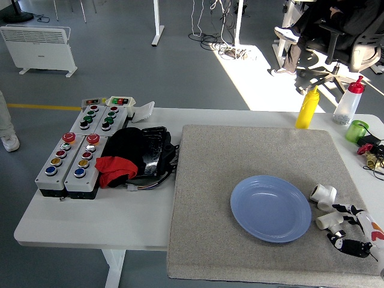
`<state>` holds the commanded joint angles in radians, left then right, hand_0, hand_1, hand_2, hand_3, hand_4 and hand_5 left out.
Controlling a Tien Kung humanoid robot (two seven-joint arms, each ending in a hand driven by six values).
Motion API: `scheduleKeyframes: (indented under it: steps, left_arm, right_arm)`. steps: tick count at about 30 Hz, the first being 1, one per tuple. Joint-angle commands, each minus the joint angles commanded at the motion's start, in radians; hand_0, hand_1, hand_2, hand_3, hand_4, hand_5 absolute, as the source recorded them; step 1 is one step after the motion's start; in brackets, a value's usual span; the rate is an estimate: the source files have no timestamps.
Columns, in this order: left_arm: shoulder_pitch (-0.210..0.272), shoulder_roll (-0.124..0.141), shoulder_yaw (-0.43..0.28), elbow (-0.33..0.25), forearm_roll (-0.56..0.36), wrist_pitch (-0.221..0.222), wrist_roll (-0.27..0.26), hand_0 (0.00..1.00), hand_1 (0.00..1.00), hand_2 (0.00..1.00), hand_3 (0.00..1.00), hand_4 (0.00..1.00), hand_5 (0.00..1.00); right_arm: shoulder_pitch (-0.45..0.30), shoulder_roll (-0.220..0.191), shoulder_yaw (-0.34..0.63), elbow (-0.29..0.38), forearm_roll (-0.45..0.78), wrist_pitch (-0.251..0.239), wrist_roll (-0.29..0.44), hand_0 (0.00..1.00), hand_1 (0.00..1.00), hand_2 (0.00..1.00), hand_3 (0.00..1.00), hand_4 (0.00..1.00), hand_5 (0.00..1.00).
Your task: Pick pipe place plate twice
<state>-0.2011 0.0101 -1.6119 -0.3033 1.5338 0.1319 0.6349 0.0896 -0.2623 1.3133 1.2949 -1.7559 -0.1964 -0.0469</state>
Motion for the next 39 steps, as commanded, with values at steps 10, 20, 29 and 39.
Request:
scheduleKeyframes:
  steps: [10,20,29,39]
  left_arm:
    - [0.007,-0.001,-0.005,-0.002,0.010,-0.002,0.004,0.650,0.613,0.610,0.605,0.296,0.998]
    - [0.012,-0.002,-0.009,-0.003,0.019,-0.003,0.007,0.650,0.614,0.611,0.605,0.296,0.998]
    - [0.011,0.000,-0.007,-0.002,0.014,-0.004,0.005,0.650,0.614,0.611,0.605,0.295,0.998]
    - [0.000,0.001,0.007,-0.001,-0.007,-0.001,0.004,0.650,0.614,0.611,0.604,0.295,0.998]
  right_arm:
    - [-0.003,0.000,-0.001,-0.011,0.033,-0.046,0.009,0.486,0.509,0.529,0.579,0.504,0.033]
    - [-0.013,-0.005,0.003,0.004,0.107,-0.079,0.052,0.456,0.487,0.521,0.569,0.455,0.042]
    - [-0.001,-0.014,-0.012,0.070,0.165,-0.112,0.093,0.445,0.481,0.515,0.557,0.434,0.059]
    - [0.139,-0.031,-0.175,0.082,0.225,-0.124,0.107,0.451,0.481,0.513,0.554,0.430,0.056]
